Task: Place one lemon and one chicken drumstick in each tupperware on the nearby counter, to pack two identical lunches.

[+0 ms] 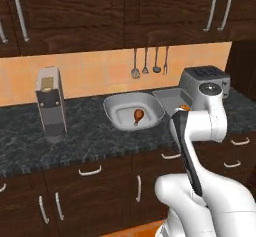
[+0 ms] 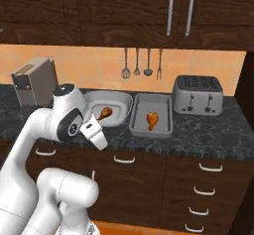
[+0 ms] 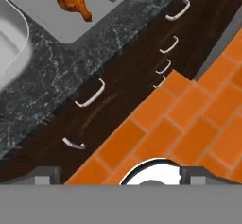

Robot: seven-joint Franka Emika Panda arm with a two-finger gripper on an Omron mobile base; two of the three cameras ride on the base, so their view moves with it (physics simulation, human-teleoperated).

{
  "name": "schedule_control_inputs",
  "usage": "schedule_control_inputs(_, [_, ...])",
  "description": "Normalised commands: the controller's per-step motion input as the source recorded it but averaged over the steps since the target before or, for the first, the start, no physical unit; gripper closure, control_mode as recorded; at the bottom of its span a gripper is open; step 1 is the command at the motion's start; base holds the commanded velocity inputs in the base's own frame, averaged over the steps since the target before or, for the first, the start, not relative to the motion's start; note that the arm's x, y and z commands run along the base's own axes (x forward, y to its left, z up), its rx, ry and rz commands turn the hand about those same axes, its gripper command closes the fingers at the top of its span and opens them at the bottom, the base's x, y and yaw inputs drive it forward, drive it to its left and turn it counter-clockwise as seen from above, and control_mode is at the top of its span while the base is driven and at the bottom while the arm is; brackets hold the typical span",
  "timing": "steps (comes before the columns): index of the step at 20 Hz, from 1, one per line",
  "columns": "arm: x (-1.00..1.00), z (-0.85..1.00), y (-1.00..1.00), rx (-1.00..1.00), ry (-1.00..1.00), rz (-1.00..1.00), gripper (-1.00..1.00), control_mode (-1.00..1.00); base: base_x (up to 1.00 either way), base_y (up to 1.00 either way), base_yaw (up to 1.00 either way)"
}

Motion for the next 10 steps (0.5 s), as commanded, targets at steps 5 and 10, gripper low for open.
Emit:
schedule_control_inputs(5, [0.00, 0.00, 0.00, 0.00, 0.00, 0.00, -1.00, 1.00, -0.86, -0.51, -0.63])
schedule_control_inputs(10, [0.00, 0.00, 0.00, 0.00, 0.00, 0.00, -1.00, 1.00, -0.13, -1.00, -0.57])
